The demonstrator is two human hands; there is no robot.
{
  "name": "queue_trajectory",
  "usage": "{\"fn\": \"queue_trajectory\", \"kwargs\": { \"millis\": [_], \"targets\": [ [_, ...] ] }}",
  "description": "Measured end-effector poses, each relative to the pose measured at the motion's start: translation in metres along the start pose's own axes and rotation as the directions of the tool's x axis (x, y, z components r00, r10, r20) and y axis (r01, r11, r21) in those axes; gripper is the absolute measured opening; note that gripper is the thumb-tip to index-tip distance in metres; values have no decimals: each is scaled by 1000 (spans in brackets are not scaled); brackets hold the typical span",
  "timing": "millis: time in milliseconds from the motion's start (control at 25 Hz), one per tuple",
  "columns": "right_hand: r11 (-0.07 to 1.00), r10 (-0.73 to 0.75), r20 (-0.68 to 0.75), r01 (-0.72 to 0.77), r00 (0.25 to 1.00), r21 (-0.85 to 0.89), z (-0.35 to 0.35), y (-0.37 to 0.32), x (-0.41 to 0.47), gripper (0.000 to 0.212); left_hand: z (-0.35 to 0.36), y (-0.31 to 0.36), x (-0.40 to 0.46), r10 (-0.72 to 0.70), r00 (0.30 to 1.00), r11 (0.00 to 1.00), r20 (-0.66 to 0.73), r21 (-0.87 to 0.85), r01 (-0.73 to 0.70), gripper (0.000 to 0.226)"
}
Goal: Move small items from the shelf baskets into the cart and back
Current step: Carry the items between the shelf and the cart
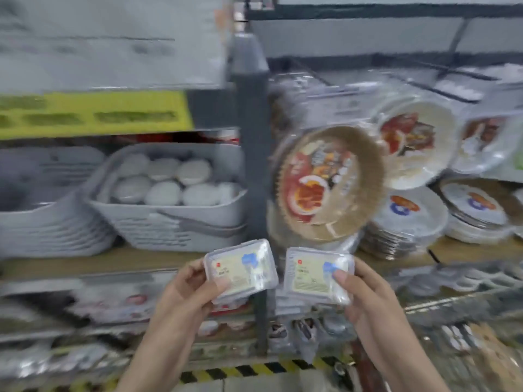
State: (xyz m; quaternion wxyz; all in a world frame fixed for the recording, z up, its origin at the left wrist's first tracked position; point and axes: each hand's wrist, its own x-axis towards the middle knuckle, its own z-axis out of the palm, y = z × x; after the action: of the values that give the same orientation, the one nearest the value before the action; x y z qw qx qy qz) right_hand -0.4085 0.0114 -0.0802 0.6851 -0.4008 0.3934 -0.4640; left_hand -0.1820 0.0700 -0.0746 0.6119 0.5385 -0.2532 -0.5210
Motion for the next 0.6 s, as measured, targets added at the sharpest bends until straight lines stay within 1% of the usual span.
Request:
{"fn": "queue_trajectory", "kwargs": {
  "millis": [40, 80, 120, 200, 320, 360, 480, 520, 600],
  "targets": [
    [1000, -2, 43, 2, 999, -12, 23, 5, 0, 60, -22, 11, -8, 17, 999, 1000, -30, -5, -17, 92],
    [1000, 5, 74, -4, 997, -22, 51, 13, 0, 69, -48, 23, -18, 38, 997, 999, -64, -5, -39, 91],
    [1000, 10, 100, -7, 995, -28, 74, 20, 0, 74, -73, 32, -25, 50, 994, 999, -95, -1, -51, 89],
    [999, 25, 158, -19, 987, -40, 119, 32, -3, 80, -118, 49, -40, 67, 987, 998, -149, 1, -67, 82],
    [998, 51, 239, -41, 970, -46, 179, 53, -5, 81, -176, 69, -56, 112, 972, 994, -207, 26, -109, 94],
    [997, 58, 263, -44, 963, -59, 196, 59, -5, 79, -192, 75, -59, 122, 965, 992, -234, 18, -122, 87],
    [994, 76, 338, -46, 938, -95, 242, 70, -1, 72, -231, 93, -63, 149, 933, 984, -327, -41, -171, 42],
    [993, 82, 357, -47, 930, -106, 255, 72, 3, 68, -240, 98, -62, 158, 923, 981, -350, -47, -186, 33],
    [992, 74, 395, -29, 916, -119, 278, 70, 14, 67, -256, 107, -57, 191, 904, 975, -383, -35, -221, 27]
  ]
}}
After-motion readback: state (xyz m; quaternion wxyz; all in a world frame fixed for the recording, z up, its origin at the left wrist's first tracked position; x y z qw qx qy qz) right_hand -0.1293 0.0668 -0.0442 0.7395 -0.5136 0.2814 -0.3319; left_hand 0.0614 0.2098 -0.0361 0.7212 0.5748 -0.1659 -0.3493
